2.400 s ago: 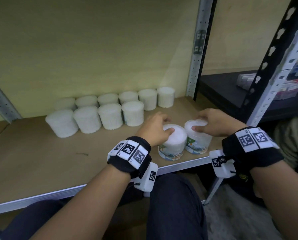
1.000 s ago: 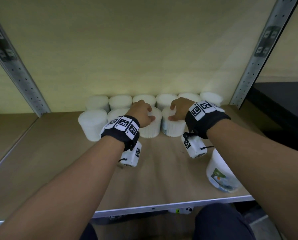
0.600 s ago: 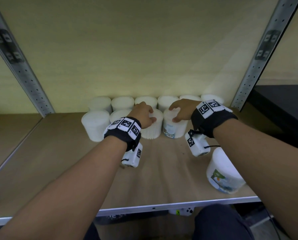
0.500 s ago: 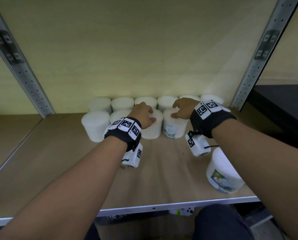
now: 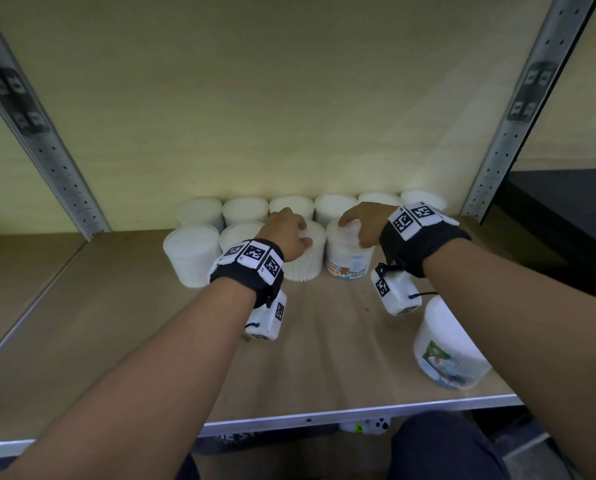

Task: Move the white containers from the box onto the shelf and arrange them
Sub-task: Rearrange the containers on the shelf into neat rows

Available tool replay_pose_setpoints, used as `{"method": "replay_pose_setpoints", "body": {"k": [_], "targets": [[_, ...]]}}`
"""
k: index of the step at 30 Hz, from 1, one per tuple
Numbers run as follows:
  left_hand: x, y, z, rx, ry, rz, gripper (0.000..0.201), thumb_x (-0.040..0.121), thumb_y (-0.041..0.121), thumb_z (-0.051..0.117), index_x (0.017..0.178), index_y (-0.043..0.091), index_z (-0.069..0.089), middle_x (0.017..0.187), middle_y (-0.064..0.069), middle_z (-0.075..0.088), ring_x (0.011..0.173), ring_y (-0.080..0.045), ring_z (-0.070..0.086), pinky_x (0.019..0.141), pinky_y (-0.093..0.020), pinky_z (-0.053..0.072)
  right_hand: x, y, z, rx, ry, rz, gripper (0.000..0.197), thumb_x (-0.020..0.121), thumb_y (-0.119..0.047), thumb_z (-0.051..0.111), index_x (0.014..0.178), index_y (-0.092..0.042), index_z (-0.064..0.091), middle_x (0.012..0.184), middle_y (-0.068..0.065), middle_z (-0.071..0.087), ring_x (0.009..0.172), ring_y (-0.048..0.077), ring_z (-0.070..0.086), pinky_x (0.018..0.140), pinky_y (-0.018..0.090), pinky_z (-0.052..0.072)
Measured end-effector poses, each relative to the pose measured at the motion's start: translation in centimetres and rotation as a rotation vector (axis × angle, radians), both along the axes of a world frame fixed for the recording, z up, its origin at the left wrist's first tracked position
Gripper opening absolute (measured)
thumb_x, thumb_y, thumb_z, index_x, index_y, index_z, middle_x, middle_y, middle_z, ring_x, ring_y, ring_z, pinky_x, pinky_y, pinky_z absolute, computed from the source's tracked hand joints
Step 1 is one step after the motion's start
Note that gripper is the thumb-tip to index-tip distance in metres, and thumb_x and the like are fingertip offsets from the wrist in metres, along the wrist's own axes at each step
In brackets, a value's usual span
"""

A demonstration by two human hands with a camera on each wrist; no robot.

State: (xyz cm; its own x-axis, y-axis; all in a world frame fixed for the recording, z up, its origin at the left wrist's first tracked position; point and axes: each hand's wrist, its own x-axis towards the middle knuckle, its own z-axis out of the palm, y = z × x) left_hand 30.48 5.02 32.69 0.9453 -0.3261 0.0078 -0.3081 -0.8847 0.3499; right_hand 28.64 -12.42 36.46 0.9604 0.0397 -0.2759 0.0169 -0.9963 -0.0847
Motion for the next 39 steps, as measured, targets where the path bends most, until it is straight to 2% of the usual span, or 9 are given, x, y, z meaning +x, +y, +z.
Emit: {"method": "replay_pose_setpoints", "body": {"k": [3, 6, 9, 15, 24, 28, 33, 35, 39], "targets": [[0.0, 0.0, 0.0, -0.001, -0.005, -0.003, 0.045, 0.091, 0.032, 0.058, 0.130, 0.011, 0.052, 0.133, -0.011, 0.045, 0.125, -0.028, 0.043, 0.105, -0.036, 0.038, 0.1, 0.4, 0.3, 0.024, -0.007, -0.013, 0.055, 0.088, -0.003, 0.053, 0.140, -0.021, 0.046, 0.143, 0.007, 0.045, 0.126, 0.026, 0.050, 0.100, 0.030, 0.043], [0.1, 0.1, 0.0, 0.001, -0.003, -0.010, 0.046, 0.091, 0.032, 0.058, 0.131, 0.011, 0.052, 0.133, -0.011, 0.045, 0.125, -0.028, 0.044, 0.105, -0.036, 0.038, 0.3, 0.8, 0.4, -0.042, -0.109, -0.055, 0.048, 0.090, -0.027, 0.060, 0.134, -0.012, 0.051, 0.136, 0.008, 0.052, 0.123, 0.025, 0.053, 0.100, 0.032, 0.042], [0.1, 0.1, 0.0, -0.003, -0.005, -0.009, 0.045, 0.091, 0.032, 0.058, 0.131, 0.011, 0.052, 0.133, -0.010, 0.045, 0.125, -0.028, 0.043, 0.104, -0.036, 0.038, 0.4, 0.8, -0.2, -0.058, -0.108, -0.094, 0.057, 0.087, -0.043, 0.061, 0.130, -0.005, 0.054, 0.132, 0.012, 0.056, 0.119, 0.027, 0.056, 0.099, 0.035, 0.046], [0.1, 0.0, -0.1, -0.002, -0.008, -0.012, 0.045, 0.091, 0.032, 0.058, 0.131, 0.011, 0.052, 0.134, -0.010, 0.045, 0.125, -0.028, 0.043, 0.105, -0.037, 0.038, 0.4, 0.7, -0.9, -0.040, -0.108, -0.087, 0.057, 0.086, -0.040, 0.064, 0.128, -0.003, 0.055, 0.129, 0.014, 0.058, 0.115, 0.029, 0.059, 0.097, 0.036, 0.049], [-0.1, 0.1, -0.1, -0.011, -0.011, -0.013, 0.045, 0.091, 0.032, 0.057, 0.130, 0.010, 0.052, 0.133, -0.011, 0.046, 0.125, -0.028, 0.042, 0.105, -0.039, 0.038, 0.2, -0.1, 0.0, 0.027, 0.011, 0.004, 0.060, 0.085, -0.002, 0.059, 0.142, -0.017, 0.044, 0.145, 0.008, 0.041, 0.129, 0.025, 0.046, 0.099, 0.030, 0.041], [-0.2, 0.0, -0.1, -0.010, -0.011, -0.013, 0.045, 0.092, 0.032, 0.057, 0.131, 0.010, 0.051, 0.133, -0.011, 0.045, 0.126, -0.028, 0.042, 0.105, -0.039, 0.038, 0.2, 0.7, -0.2, -0.066, -0.063, -0.017, 0.054, 0.088, -0.015, 0.060, 0.140, -0.016, 0.045, 0.143, 0.012, 0.036, 0.127, 0.030, 0.048, 0.099, 0.034, 0.044], [-0.3, 0.0, -0.1, -0.014, -0.008, -0.013, 0.046, 0.092, 0.031, 0.056, 0.132, 0.010, 0.050, 0.134, -0.011, 0.044, 0.127, -0.028, 0.040, 0.106, -0.038, 0.037, 0.3, 0.6, -1.0, -0.108, -0.102, -0.063, 0.061, 0.087, -0.049, 0.058, 0.129, -0.005, 0.053, 0.129, 0.014, 0.054, 0.114, 0.030, 0.057, 0.093, 0.035, 0.047], [-0.3, 0.1, -0.1, -0.014, -0.010, -0.015, 0.046, 0.092, 0.031, 0.056, 0.132, 0.010, 0.050, 0.134, -0.011, 0.044, 0.127, -0.028, 0.040, 0.106, -0.038, 0.037, 0.3, 0.5, -1.3, -0.102, -0.114, -0.054, 0.061, 0.087, -0.050, 0.058, 0.126, -0.004, 0.055, 0.125, 0.014, 0.058, 0.110, 0.029, 0.059, 0.090, 0.034, 0.048], [-0.2, 0.1, -0.1, -0.019, -0.007, -0.014, 0.045, 0.092, 0.031, 0.057, 0.132, 0.010, 0.051, 0.134, -0.011, 0.044, 0.127, -0.028, 0.041, 0.106, -0.038, 0.037, 0.2, 0.3, -1.1, -0.076, -0.119, -0.037, 0.061, 0.089, -0.044, 0.058, 0.132, -0.001, 0.052, 0.133, 0.014, 0.056, 0.118, 0.029, 0.056, 0.100, 0.036, 0.047]]}}
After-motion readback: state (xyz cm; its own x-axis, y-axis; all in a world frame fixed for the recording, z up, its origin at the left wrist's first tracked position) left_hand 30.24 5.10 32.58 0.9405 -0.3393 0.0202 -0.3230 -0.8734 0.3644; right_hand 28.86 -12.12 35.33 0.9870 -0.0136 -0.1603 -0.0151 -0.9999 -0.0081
